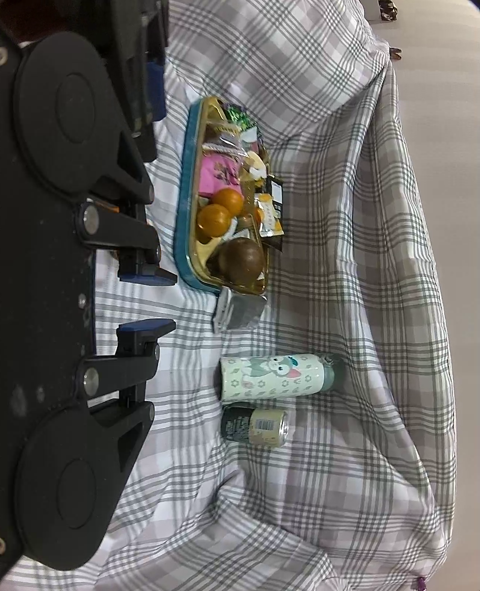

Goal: Organize fruits
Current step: 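Move both open tools forward to the two loose oranges, then grasp one orange with the left tool while the right tool grasps the other orange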

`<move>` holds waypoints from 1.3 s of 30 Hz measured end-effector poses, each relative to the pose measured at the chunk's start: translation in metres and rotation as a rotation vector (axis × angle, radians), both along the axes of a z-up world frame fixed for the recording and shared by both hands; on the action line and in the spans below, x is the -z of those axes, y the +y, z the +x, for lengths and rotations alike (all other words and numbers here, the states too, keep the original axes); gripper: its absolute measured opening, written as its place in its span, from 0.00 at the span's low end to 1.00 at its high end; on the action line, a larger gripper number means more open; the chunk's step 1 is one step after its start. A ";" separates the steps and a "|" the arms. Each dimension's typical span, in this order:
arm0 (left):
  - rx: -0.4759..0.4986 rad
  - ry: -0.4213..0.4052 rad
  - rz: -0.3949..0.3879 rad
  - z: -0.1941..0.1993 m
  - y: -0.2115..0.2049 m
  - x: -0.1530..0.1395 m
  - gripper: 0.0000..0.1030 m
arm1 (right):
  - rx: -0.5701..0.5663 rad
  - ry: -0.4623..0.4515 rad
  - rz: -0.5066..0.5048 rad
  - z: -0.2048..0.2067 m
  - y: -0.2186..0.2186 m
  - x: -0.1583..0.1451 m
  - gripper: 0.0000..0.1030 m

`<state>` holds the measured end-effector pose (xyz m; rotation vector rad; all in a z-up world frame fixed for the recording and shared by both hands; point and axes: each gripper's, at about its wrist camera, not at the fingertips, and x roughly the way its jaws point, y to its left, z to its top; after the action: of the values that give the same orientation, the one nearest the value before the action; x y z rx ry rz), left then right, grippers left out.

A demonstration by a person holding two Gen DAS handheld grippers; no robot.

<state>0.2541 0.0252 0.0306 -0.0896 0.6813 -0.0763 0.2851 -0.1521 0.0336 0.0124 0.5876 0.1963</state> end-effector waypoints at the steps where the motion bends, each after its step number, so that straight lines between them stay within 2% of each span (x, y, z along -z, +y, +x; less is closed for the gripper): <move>1: 0.008 0.002 0.005 0.002 -0.002 0.002 0.47 | 0.002 0.000 0.001 0.004 0.001 0.001 0.22; 8: 0.091 0.012 0.071 0.012 -0.020 0.017 0.47 | 0.018 0.059 0.016 0.017 -0.001 0.020 0.22; 12: 0.119 0.023 0.080 0.014 -0.025 0.027 0.47 | 0.021 0.084 0.026 0.020 -0.001 0.025 0.22; 23: 0.129 0.069 0.096 0.022 -0.027 0.044 0.47 | 0.017 0.107 0.028 0.024 0.001 0.029 0.22; 30: 0.089 0.108 0.007 0.032 -0.015 0.047 0.52 | 0.013 0.121 0.031 0.025 0.003 0.031 0.24; 34: 0.074 0.102 -0.054 0.032 -0.007 0.046 0.47 | 0.011 0.133 0.026 0.025 0.004 0.034 0.25; 39: 0.003 0.092 -0.053 0.032 0.003 0.041 0.46 | 0.012 0.141 0.029 0.027 0.005 0.036 0.26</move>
<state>0.2861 0.0282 -0.0108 -0.1437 0.7718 -0.0935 0.3117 -0.1468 -0.0024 0.0580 0.7246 0.1928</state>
